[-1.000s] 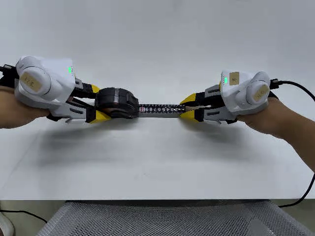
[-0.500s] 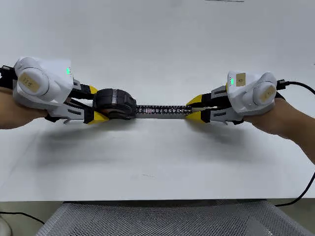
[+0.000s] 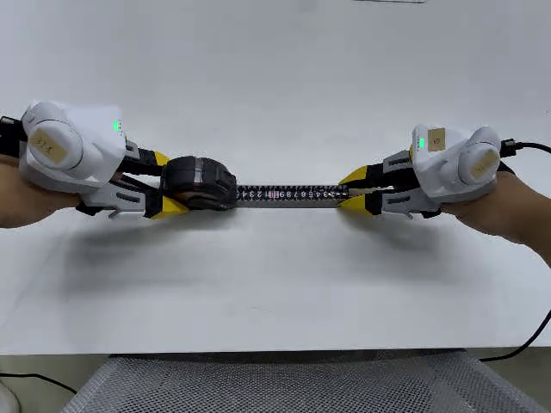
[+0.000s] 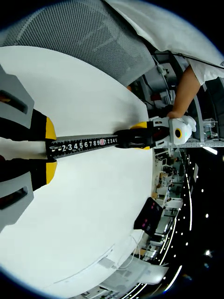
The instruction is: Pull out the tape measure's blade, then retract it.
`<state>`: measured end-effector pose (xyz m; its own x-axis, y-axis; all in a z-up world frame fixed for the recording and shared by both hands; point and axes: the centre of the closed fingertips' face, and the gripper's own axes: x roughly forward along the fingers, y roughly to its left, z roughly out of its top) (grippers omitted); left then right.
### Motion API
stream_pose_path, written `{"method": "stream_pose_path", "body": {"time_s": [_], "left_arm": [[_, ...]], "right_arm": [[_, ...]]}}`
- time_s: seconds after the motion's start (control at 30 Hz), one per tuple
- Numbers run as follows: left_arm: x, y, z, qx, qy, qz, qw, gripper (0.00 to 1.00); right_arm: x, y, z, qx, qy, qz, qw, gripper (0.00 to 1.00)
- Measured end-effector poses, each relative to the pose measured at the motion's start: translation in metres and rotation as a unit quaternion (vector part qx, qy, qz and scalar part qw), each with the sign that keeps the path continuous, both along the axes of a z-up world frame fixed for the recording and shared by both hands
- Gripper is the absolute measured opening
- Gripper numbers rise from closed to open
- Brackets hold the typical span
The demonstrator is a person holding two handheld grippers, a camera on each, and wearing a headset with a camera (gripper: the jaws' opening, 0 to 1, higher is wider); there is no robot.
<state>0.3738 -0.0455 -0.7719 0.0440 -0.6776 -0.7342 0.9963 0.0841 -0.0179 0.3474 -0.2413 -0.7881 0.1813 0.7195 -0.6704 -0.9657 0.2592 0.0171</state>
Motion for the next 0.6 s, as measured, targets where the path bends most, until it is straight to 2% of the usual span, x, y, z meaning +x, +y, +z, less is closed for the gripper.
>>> {"method": "stream_pose_path", "body": {"time_s": [0.6], "left_arm": [[0.000,0.000,0.000,-0.001,0.002,0.001,1.0000,0.25]], "right_arm": [[-0.004,-0.027,-0.001,-0.027,0.000,-0.001,0.9996,0.09]]}}
